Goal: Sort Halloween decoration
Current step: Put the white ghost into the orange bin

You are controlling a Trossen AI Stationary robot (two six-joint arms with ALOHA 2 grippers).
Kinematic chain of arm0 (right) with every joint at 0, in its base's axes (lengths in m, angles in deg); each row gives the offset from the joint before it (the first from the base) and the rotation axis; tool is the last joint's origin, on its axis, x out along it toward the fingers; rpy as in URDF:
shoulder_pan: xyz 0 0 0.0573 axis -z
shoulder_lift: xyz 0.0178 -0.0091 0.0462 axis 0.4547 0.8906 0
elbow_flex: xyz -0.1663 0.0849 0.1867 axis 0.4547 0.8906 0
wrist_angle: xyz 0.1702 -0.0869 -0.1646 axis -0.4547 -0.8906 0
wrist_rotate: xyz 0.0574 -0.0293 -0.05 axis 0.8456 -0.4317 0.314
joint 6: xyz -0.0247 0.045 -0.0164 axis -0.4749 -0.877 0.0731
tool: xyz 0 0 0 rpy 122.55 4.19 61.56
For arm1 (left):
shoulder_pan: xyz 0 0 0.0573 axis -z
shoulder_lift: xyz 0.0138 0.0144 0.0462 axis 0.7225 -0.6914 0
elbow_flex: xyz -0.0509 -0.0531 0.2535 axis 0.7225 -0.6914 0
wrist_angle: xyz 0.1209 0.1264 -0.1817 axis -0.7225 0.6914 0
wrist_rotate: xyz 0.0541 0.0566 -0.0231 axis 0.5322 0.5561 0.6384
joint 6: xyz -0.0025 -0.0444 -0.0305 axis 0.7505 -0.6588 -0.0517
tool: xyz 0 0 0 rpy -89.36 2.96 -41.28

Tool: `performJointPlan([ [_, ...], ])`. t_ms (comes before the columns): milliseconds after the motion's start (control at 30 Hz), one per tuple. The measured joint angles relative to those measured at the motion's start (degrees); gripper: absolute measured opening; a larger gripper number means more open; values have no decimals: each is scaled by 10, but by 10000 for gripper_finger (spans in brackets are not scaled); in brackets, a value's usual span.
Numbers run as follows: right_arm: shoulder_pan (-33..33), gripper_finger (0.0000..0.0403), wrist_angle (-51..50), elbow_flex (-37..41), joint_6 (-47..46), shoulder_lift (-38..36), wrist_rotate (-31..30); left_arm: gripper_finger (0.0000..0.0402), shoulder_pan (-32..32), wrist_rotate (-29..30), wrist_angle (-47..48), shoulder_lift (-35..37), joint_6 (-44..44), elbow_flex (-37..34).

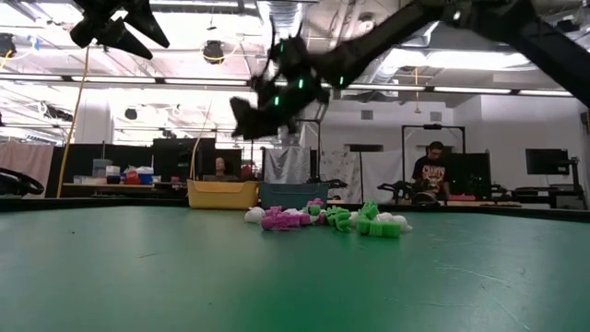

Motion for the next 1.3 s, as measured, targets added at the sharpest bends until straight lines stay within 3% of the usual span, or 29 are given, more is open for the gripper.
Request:
performJointPlan([
  [300, -39, 160, -253, 0, 90, -158, 1, 231, 0, 0, -1, 0, 36, 0],
  [467, -70, 160, -415, 16, 34, -240, 1, 231, 0, -15, -1, 0, 50, 0],
  [600, -119, 160, -459, 101, -43, -299, -19, 231, 0, -30, 0, 0, 52, 0],
  [700, -172, 160, -422, 193, -108, -336, -89, 231, 0, -34, 0, 0, 60, 0],
  [800, -222, 160, -318, 283, -155, -353, -161, 231, 0, -34, 0, 0, 61, 0],
  [1000, -284, 160, -133, 366, -193, -300, -275, 231, 0, -34, 0, 0, 61, 0],
  [1300, -296, 160, 54, 360, -194, -157, -289, 231, 0, -38, 0, 0, 61, 0],
])
